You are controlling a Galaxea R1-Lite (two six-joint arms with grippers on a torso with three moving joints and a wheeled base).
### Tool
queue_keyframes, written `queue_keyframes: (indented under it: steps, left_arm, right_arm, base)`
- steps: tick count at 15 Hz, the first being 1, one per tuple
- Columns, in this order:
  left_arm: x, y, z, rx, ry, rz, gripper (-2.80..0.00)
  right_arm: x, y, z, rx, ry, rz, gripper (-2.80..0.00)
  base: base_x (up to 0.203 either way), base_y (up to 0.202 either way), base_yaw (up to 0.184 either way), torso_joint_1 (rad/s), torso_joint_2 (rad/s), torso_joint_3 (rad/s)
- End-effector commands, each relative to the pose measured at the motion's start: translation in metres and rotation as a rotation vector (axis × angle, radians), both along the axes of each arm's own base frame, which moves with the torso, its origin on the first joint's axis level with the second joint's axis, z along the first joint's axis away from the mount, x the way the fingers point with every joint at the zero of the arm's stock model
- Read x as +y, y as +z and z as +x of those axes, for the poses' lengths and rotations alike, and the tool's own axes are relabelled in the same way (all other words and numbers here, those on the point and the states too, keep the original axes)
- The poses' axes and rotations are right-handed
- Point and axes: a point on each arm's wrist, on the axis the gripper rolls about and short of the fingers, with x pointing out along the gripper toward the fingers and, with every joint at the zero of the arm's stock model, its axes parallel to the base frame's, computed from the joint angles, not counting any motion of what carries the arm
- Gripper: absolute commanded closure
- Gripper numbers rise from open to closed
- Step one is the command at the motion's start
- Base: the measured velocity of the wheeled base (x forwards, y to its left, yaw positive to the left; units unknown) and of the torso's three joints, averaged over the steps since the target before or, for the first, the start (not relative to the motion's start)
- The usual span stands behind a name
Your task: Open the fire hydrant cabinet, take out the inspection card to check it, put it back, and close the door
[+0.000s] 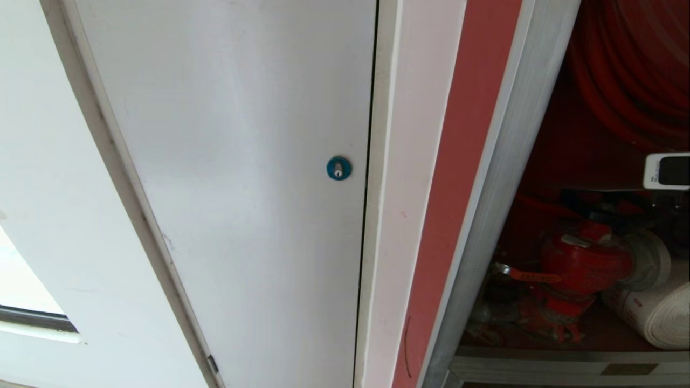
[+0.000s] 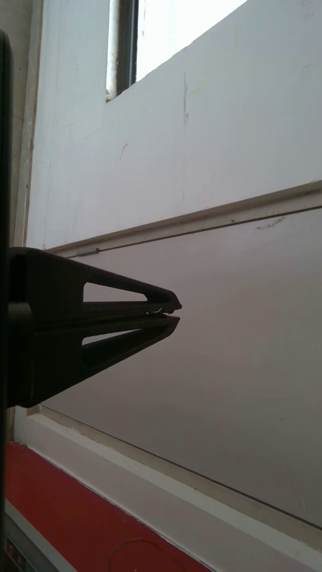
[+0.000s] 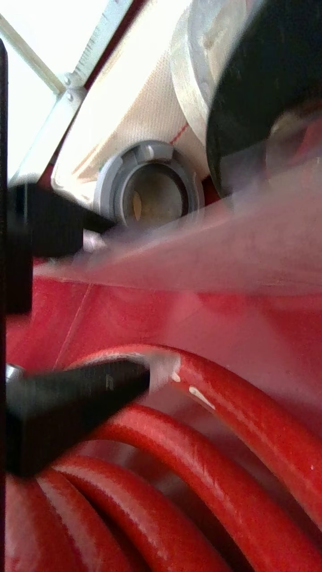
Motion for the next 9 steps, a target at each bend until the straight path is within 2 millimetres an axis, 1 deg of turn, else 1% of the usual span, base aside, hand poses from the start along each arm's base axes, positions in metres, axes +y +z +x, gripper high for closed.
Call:
queue_keyframes:
  steps: [1,5,9]
  left_arm:
    - [0.000,-0.002,0.001,0.007,0.000,0.000,0.00]
    - [0.000,-0.002,0.001,0.007,0.000,0.000,0.00]
    - [0.000,-0.002,0.001,0.007,0.000,0.000,0.00]
  right_arm:
    - [0.001,0.002,-0.005,-0.003,0.000,-0.012,-2.80]
    - [0.000,0.002,-0.017,0.010,-0.013,-0.028,-2.80]
    - [0.006,0.003,-0.038,0.031,-0.005,-0.048,-2.80]
  base:
    - [0.000,0.000,0.000,0.000,0.00,0.000]
    - [0.000,0.000,0.000,0.000,0.00,0.000]
    - [0.000,0.000,0.000,0.000,0.00,0.000]
